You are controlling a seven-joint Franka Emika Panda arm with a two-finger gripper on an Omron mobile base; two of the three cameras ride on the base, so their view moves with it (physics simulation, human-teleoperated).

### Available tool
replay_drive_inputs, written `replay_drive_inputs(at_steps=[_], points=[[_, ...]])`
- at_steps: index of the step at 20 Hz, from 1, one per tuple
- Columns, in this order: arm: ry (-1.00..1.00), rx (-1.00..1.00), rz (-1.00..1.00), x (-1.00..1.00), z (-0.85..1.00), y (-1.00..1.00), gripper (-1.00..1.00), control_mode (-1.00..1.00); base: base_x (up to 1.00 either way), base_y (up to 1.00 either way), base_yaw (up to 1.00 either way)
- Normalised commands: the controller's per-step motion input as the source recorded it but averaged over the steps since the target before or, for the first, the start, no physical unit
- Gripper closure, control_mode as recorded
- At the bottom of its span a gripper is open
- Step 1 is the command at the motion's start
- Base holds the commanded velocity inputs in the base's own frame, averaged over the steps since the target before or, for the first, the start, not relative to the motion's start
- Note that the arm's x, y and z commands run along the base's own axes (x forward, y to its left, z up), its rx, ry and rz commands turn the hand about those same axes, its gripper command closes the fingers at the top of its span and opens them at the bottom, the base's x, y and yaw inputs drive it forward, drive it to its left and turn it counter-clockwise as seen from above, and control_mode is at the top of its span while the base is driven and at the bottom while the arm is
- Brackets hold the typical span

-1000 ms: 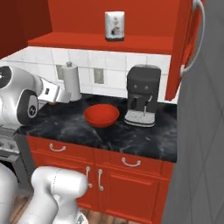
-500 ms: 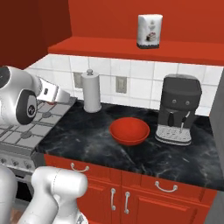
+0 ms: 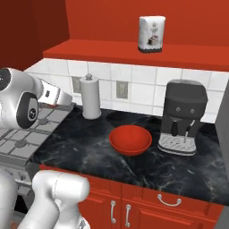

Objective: Pick the egg and butter from the fridge and place them by the bowl for mixing.

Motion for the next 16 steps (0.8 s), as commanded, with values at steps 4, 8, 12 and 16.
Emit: replay_drive_inputs(at_steps=[4,8,12,16], points=[[0.00,0.00,0.00,0.00,0.00,0.00,1.00,1.00,0.56,0.00,0.02],[0.13,0.01,0.07,0.10,-0.23,-0.19,1.00,-1.00,0.09,-0.01,0.01],[0.27,0.02,0.14,0.08,-0.64,-0.20,1.00,-1.00,0.00,0.00,0.00],[0.05,0.00,0.09,0.06,-0.27,-0.09,1.00,-1.00,0.00,0.00,0.00]])
